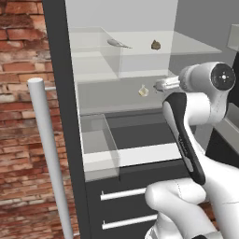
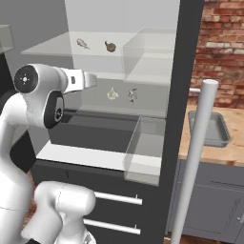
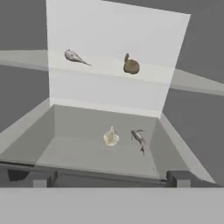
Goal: Place one garlic and one fish in each tupperware on the nearby counter, to pack two identical lunches.
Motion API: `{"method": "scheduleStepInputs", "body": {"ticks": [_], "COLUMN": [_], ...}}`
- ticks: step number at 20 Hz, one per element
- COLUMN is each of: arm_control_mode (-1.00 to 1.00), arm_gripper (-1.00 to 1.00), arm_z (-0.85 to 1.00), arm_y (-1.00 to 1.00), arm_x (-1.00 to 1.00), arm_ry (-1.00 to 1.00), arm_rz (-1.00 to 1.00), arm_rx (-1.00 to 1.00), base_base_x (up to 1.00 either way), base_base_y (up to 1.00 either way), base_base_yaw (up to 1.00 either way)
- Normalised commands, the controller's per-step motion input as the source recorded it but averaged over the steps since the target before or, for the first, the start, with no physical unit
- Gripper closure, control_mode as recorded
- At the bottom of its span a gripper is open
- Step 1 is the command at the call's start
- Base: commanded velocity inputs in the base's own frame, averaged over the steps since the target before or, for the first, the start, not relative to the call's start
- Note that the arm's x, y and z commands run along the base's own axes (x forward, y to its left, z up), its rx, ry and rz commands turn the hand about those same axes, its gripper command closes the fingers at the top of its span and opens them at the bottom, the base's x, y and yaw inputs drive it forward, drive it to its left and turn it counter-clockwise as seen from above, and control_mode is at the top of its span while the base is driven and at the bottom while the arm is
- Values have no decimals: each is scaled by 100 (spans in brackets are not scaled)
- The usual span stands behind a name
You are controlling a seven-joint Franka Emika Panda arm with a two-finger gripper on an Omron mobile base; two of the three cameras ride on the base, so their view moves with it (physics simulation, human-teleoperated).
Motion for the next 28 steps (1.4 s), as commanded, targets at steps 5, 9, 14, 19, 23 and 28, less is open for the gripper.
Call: {"method": "scheduleStepInputs", "body": {"ticks": [5,9,14,19,23,28], "arm_control_mode": [-100,-100,-100,-100,-100,-100], "arm_gripper": [-100,-100,-100,-100,-100,-100], "arm_z": [54,28,21,24,7,0], "arm_y": [0,0,0,0,-1,0], "arm_x": [0,0,0,0,5,16], "arm_ry": [-16,-8,-5,0,0,-2], "arm_rz": [-7,-8,-1,1,11,8], "arm_rx": [4,8,17,22,9,-4], "base_base_x": [0,0,0,0,0,0], "base_base_y": [0,0,0,0,0,0], "base_base_yaw": [0,0,0,0,0,0]}}
